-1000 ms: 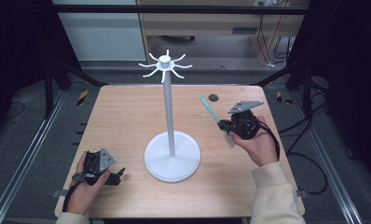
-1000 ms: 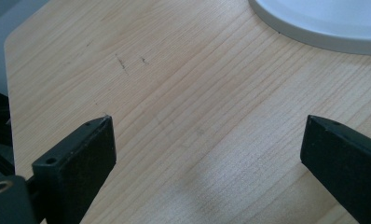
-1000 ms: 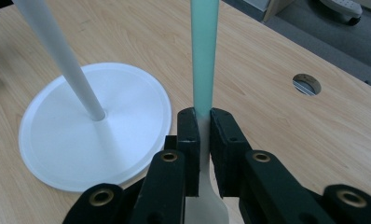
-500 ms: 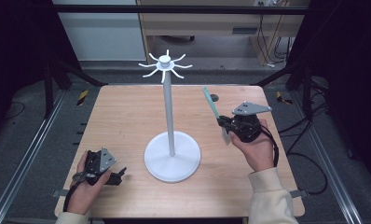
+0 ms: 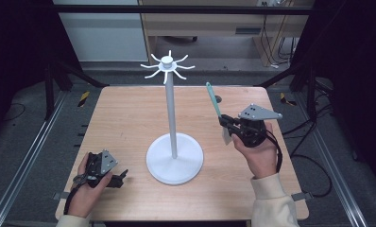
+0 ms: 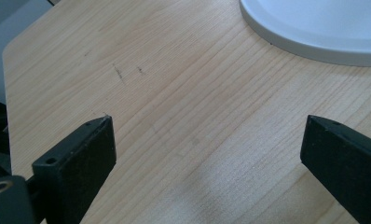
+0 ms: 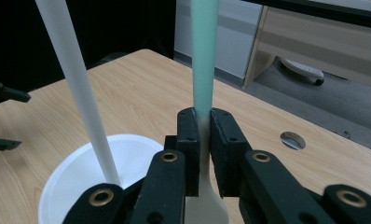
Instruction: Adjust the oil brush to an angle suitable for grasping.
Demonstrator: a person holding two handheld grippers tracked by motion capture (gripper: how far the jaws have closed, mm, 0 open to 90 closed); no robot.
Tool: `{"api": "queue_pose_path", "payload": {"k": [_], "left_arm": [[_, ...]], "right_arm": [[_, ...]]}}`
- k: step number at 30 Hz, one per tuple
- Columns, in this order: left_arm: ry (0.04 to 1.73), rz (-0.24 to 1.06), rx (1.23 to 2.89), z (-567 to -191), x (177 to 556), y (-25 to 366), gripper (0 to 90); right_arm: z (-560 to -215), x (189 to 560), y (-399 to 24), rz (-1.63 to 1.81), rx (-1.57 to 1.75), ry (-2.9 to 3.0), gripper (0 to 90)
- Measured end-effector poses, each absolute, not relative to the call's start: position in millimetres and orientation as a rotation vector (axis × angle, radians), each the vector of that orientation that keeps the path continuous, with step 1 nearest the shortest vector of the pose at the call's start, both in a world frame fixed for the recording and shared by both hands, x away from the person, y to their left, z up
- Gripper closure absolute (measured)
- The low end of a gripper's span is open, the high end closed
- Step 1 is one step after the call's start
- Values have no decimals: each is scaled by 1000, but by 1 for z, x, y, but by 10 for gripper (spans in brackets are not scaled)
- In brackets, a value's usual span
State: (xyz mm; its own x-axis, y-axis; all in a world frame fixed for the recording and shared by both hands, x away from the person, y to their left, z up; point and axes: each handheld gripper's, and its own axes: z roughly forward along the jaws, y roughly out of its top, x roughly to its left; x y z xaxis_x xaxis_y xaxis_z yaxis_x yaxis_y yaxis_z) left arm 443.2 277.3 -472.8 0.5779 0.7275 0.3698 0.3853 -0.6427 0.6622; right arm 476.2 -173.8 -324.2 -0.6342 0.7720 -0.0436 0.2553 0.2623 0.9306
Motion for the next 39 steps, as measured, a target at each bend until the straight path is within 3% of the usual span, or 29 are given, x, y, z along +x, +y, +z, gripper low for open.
{"api": "queue_pose_path", "payload": {"k": [39], "left_arm": [[884,863,2296,-473,443,276,28]], "right_arm": [[-284,437,-149,1545,759,1935,826]]}}
